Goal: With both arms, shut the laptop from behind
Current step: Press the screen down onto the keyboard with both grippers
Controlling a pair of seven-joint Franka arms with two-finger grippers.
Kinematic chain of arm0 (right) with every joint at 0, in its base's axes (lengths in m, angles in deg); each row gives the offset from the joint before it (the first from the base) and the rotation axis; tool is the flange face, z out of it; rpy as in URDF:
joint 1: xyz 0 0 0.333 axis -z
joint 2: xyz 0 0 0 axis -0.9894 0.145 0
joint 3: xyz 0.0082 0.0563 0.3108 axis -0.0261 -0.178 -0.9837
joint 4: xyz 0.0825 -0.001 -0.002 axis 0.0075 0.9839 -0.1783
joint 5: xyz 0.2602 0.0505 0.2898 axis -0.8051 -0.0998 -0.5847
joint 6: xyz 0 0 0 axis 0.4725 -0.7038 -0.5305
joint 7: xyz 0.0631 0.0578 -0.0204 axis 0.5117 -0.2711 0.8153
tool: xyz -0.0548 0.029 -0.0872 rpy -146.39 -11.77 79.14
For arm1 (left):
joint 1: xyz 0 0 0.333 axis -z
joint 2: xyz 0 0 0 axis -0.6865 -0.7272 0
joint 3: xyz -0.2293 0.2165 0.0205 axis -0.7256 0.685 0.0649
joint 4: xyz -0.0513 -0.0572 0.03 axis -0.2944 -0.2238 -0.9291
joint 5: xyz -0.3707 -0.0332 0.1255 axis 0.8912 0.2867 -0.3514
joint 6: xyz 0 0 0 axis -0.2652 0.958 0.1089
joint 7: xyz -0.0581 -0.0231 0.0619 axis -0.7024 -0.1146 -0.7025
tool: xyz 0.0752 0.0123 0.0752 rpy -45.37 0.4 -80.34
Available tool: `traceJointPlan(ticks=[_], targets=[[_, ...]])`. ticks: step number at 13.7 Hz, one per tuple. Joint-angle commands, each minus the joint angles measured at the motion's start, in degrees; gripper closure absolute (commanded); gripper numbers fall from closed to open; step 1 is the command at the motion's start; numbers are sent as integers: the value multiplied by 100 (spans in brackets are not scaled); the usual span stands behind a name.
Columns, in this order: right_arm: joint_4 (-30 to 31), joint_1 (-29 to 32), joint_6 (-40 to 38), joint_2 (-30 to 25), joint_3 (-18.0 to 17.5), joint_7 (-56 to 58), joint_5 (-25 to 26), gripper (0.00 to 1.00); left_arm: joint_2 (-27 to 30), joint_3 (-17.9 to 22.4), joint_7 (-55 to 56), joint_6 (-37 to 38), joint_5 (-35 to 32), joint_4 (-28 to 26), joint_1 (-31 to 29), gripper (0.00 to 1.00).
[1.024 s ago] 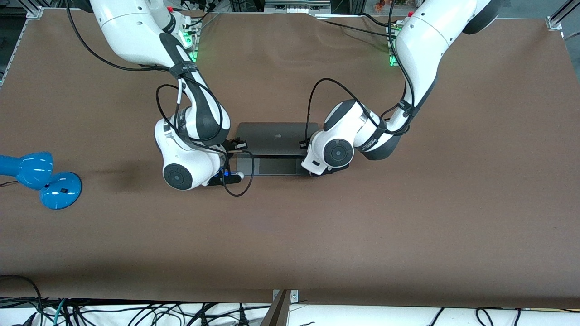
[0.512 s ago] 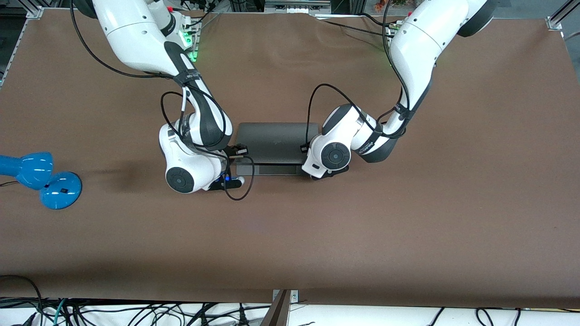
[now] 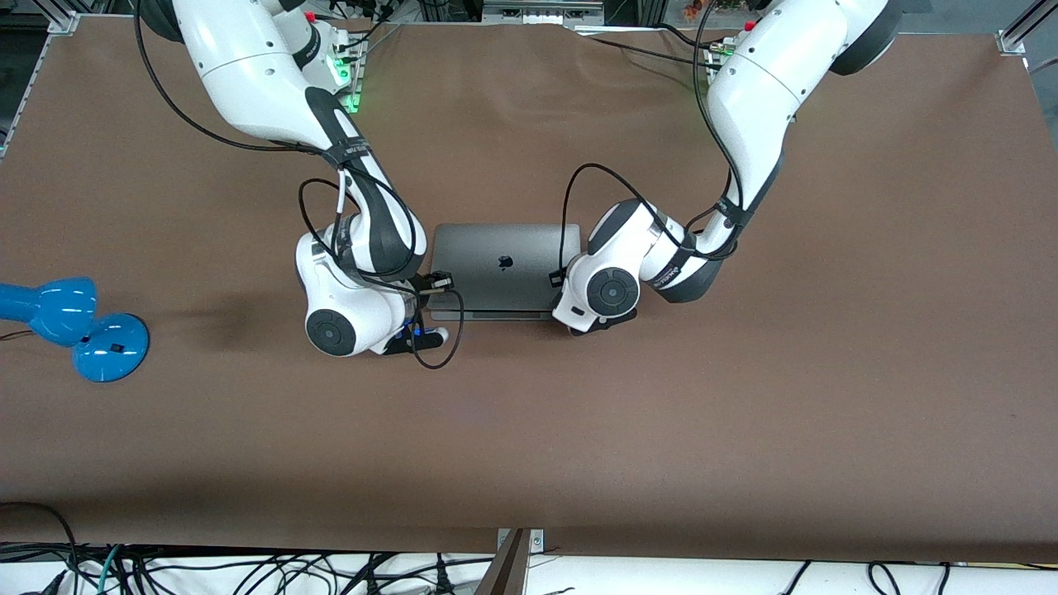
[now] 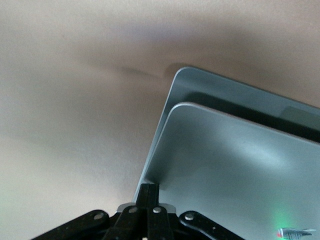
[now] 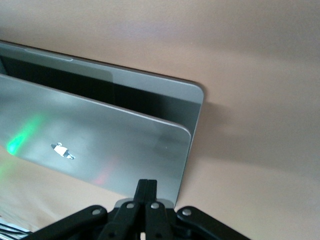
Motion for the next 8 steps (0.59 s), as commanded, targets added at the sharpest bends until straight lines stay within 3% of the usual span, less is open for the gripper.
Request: traceJointPlan(ticks=[1,8], targets=[[-181,59,-6,179,-30,217,71,100,-196,102,30,22,-200,290,150,100],[-172,94,267,408,-39,429,317,100,-301,119,38,-154,-287,290,159,100]])
